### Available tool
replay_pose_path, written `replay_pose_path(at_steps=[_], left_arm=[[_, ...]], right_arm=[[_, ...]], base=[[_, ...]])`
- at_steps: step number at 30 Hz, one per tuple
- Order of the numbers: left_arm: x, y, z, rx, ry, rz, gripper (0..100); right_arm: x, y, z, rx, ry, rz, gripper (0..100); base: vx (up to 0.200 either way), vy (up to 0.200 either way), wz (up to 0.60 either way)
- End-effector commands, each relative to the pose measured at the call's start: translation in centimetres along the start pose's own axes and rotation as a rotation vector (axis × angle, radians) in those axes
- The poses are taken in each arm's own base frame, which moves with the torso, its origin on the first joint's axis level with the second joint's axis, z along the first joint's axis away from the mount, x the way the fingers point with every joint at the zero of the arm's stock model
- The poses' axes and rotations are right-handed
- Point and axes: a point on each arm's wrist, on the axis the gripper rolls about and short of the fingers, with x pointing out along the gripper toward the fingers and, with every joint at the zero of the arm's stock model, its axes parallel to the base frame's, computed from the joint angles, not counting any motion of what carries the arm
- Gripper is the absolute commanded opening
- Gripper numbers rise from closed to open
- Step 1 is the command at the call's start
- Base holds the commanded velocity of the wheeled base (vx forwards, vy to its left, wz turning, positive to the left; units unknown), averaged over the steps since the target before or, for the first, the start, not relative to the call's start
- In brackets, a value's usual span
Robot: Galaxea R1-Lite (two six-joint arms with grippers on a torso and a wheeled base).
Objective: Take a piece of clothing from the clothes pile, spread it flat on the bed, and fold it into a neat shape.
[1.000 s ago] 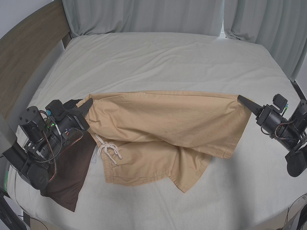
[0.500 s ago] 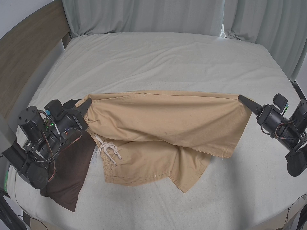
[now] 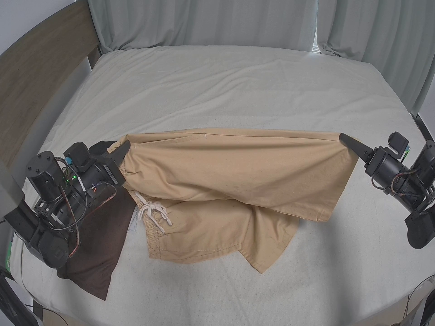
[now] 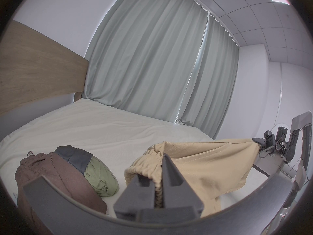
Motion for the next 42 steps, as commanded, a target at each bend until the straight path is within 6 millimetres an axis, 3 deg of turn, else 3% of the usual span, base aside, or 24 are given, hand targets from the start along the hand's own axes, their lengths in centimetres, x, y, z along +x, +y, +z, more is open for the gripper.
replay_pose_path(at_steps=[1, 32, 42], left_arm=[[0.0, 0.0, 0.0, 0.0, -0.002, 0.002, 0], [-0.1, -0.1, 0.3, -0.032, -0.013, -0.003, 0], [0.6, -0.2, 0.8, -0.118, -0.045, -0.005, 0]], right_arm=[[0.0, -0.1, 0.0, 0.0, -0.001, -0.003, 0], [0.4, -0.6, -0.6, -0.013, 0.016, -0.011, 0], [2.2, -1.9, -0.3, -0.029, -0.006, -0.009, 0]], base=[[0.0, 0.0, 0.0], [0.0, 0.0, 0.0], [0.0, 0.0, 0.0]])
